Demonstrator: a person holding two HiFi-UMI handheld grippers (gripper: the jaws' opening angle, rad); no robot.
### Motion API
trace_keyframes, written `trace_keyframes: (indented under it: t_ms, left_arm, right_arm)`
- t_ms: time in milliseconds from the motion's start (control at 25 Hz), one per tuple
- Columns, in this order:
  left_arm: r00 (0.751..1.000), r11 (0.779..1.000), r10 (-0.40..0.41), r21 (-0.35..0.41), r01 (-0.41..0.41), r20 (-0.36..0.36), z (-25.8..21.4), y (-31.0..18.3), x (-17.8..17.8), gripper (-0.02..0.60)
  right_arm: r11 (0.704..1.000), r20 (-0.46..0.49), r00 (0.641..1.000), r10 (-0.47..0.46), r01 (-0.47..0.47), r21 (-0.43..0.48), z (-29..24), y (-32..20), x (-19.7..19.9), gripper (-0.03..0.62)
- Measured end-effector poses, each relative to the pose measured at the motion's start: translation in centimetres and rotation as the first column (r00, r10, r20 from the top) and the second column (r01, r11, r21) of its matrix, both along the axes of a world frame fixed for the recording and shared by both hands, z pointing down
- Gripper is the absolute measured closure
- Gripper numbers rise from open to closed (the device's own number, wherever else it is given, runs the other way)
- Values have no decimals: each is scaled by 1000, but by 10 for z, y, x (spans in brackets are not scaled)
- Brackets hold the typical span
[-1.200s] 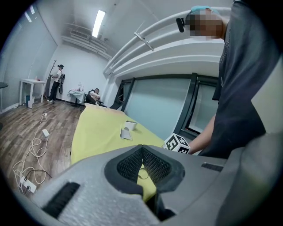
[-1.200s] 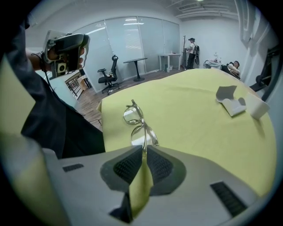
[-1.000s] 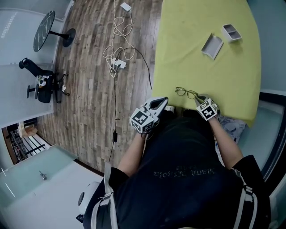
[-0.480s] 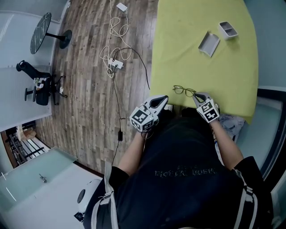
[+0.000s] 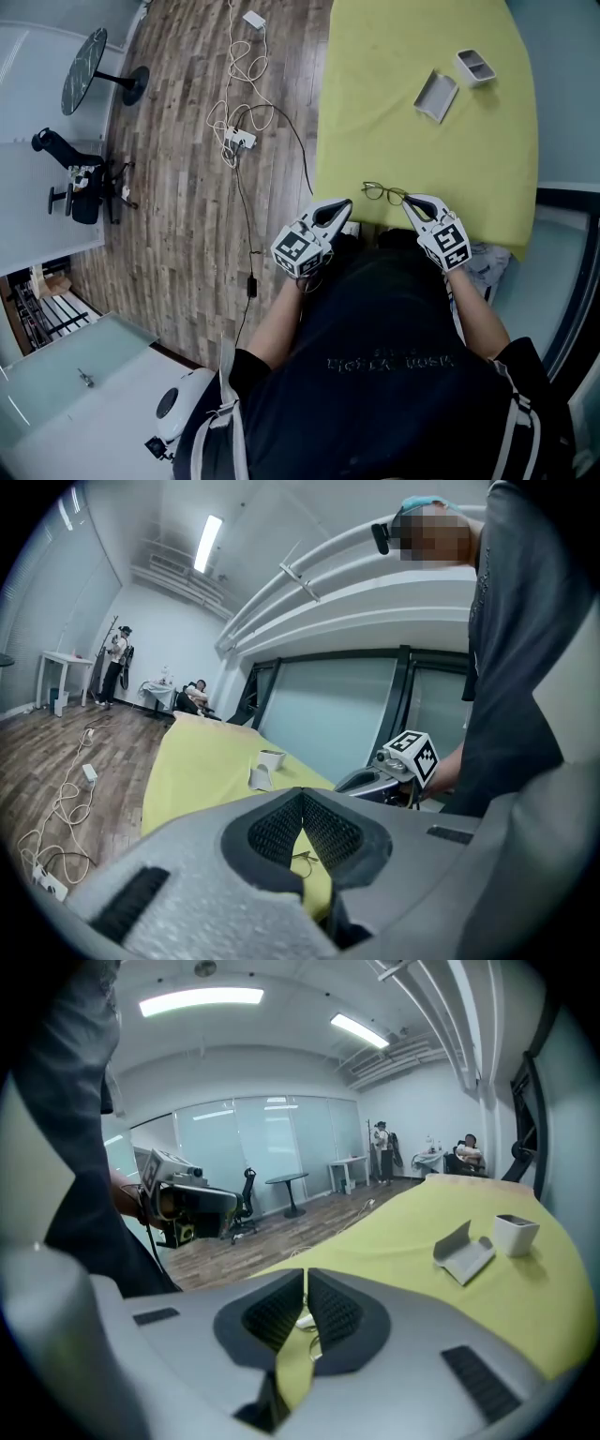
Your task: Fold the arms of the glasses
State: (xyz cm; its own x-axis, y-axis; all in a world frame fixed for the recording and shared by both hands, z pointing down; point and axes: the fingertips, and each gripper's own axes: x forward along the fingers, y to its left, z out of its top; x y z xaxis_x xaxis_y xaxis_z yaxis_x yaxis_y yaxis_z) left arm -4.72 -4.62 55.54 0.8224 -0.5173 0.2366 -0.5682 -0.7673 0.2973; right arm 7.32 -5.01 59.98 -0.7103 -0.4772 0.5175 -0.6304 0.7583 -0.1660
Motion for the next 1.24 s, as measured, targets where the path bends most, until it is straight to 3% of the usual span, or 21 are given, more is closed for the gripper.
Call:
trace_keyframes:
  t_ms: [560, 840, 1000, 1240]
  left_arm:
    - [999, 999, -36, 23, 36, 2, -10, -8, -28, 563]
    - [998, 996, -53, 68, 56, -37, -35, -11, -36, 563]
    - [998, 995, -51, 79, 53, -24, -33, -17, -35, 563]
    - [995, 1000, 5, 15, -4, -103, -27, -1, -10, 563]
  right_arm:
    - [997, 67, 997, 25, -30, 71, -45, 4, -5, 557]
    - [993, 194, 980, -49, 27, 114, -73, 13, -16, 556]
    - [990, 220, 972, -82, 54, 131, -81, 13, -19, 556]
    - [996, 182, 983, 15, -31, 88, -84, 32, 3, 556]
